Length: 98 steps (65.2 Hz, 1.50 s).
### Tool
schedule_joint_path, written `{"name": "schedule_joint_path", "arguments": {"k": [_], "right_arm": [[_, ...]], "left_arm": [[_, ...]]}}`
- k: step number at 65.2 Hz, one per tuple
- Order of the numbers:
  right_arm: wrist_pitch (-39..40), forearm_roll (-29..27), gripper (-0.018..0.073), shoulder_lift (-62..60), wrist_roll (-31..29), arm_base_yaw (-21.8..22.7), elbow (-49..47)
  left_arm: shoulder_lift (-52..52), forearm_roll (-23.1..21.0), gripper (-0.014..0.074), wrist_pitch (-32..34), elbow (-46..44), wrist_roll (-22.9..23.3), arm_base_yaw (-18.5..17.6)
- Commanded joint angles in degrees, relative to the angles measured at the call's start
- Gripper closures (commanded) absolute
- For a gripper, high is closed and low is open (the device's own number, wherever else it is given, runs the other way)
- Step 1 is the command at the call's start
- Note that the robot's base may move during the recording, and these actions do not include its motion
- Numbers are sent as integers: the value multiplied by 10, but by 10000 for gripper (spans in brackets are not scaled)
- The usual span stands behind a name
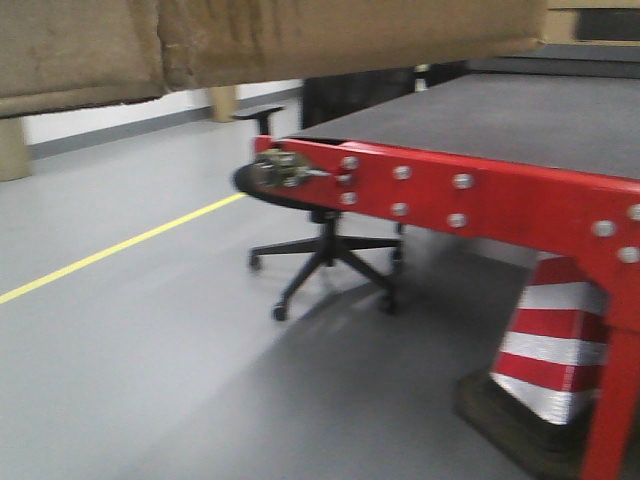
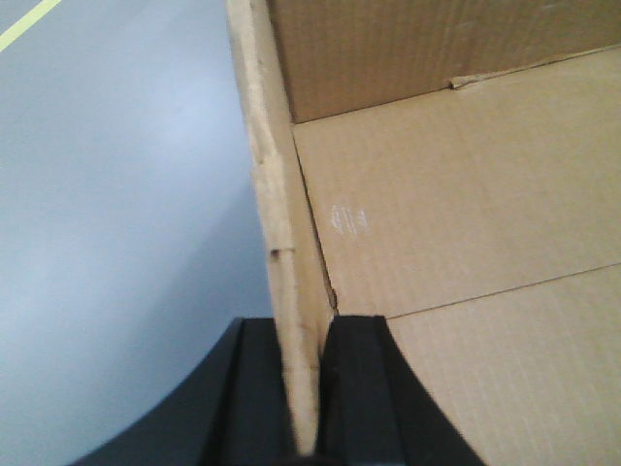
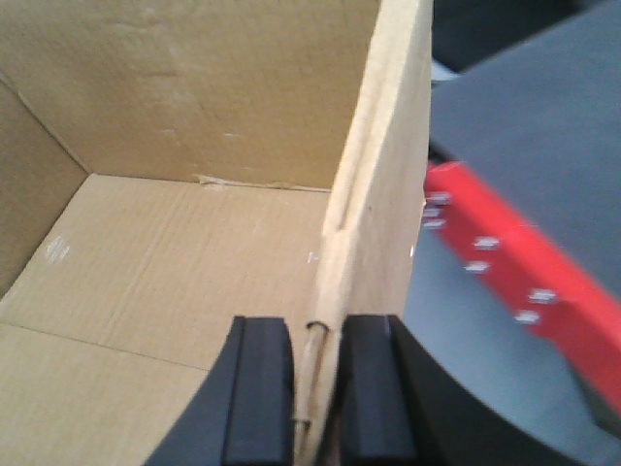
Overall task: Grab carton from right shelf to conveyor
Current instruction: 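Carry the held carton with both grippers up to the red conveyor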
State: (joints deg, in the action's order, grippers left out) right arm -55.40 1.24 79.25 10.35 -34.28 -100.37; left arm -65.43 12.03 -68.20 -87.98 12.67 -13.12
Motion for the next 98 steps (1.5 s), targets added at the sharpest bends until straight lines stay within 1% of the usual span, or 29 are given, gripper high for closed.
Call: {"name": "schedule_joint_path", "arguments": {"k": [1, 12, 19, 32, 98], "right_arm": [[33, 21, 628, -10, -9, 4, -5], [33, 21, 628, -10, -9, 4, -5], [33, 21, 628, -10, -9, 4, -5], [34, 21, 628, -10, -9, 4, -5], [34, 21, 628, -10, -9, 4, -5]], "left_arm": [[5, 75, 612, -7, -3, -5, 1], [5, 129, 612, -7, -3, -5, 1], [5, 153, 612, -7, -3, -5, 1], [5, 177, 612, -7, -3, -5, 1], [5, 179, 612, -7, -3, -5, 1]]}}
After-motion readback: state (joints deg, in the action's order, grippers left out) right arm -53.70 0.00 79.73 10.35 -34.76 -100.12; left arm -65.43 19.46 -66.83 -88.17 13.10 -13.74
